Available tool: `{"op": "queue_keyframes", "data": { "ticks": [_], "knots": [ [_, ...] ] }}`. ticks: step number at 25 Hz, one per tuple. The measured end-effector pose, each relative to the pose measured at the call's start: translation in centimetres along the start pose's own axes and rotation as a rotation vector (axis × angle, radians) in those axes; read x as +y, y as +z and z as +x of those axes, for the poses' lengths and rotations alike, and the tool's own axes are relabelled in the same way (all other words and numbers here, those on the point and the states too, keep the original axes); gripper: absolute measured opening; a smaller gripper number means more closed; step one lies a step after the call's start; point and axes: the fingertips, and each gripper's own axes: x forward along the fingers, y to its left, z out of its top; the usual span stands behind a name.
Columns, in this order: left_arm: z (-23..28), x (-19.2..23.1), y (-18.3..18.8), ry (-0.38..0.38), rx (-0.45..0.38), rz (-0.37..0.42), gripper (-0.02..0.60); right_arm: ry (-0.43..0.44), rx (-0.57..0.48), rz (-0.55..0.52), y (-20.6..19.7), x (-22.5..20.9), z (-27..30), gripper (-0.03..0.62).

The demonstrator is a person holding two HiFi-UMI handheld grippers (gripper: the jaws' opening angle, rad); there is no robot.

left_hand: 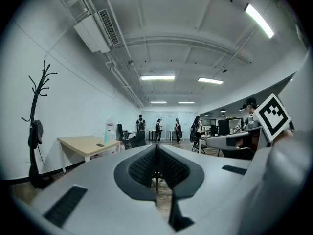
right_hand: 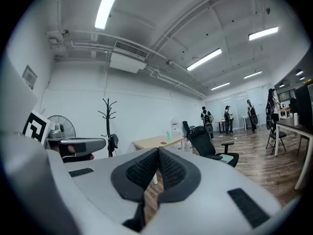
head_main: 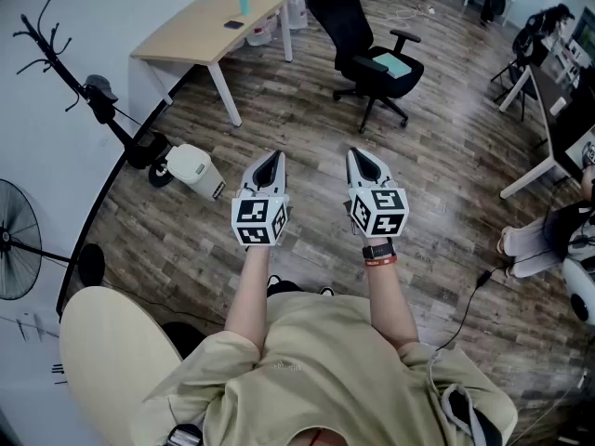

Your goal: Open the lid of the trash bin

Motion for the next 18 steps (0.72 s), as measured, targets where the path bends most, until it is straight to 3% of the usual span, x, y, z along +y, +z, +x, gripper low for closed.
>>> {"op": "queue_keyframes", "data": {
  "ticks": [3,10,18],
  "knots": [
    [-0.8,-0.9,-0.8,0.005,0.01,-0.014,0.025,-0.015,-0.029,0.006,-0.3,-0.7,-0.8,0.015],
    [-0.1,0.5,-2.6,0.035,0.028,-0.041,0.025,0.026,0.012,0.042,-2.1,-0.2,1.3,0.017],
    [4.4,7.3,-3.3,0.072,0.045,-0.071,0.025,0.092,0.052,0.063,-2.6,1.7,10.2,0.017]
  ]
}}
